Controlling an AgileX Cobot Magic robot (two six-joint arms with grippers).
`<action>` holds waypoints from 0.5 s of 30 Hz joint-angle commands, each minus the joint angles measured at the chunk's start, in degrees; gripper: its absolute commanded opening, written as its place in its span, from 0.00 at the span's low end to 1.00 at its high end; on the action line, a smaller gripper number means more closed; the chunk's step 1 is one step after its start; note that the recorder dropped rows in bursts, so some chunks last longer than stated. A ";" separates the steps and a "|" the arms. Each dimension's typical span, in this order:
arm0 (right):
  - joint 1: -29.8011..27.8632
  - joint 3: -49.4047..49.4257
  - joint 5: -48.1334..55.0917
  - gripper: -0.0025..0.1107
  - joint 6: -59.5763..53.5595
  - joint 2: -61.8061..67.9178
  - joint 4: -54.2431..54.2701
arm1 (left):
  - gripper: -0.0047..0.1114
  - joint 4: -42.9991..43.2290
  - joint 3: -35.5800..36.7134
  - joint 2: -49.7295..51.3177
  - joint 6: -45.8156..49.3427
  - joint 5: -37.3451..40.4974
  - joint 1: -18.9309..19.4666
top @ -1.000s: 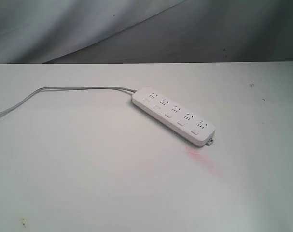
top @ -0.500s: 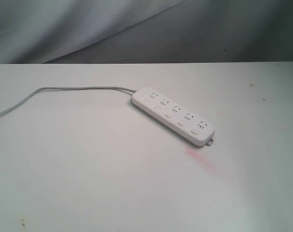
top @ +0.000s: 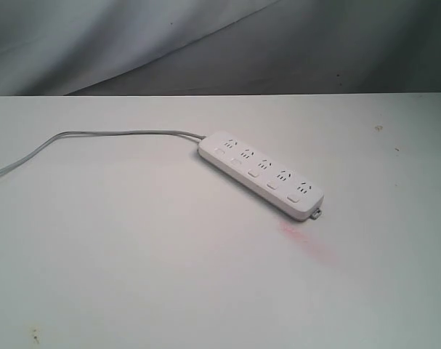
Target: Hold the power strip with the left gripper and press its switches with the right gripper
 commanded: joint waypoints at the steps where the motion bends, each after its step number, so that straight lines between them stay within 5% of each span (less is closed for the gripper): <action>1: 3.83 -8.58 6.73 0.02 -5.55 10.32 -0.58 | 0.04 -9.61 -10.24 10.87 16.10 10.90 0.03; 7: 7.61 -18.21 15.68 0.02 -13.80 26.30 -0.58 | 0.04 -20.23 -22.75 29.19 29.10 22.02 -0.27; 15: 8.95 -27.46 18.34 0.02 -17.09 47.04 -0.73 | 0.04 -7.88 -35.41 51.07 29.07 23.92 -8.09</action>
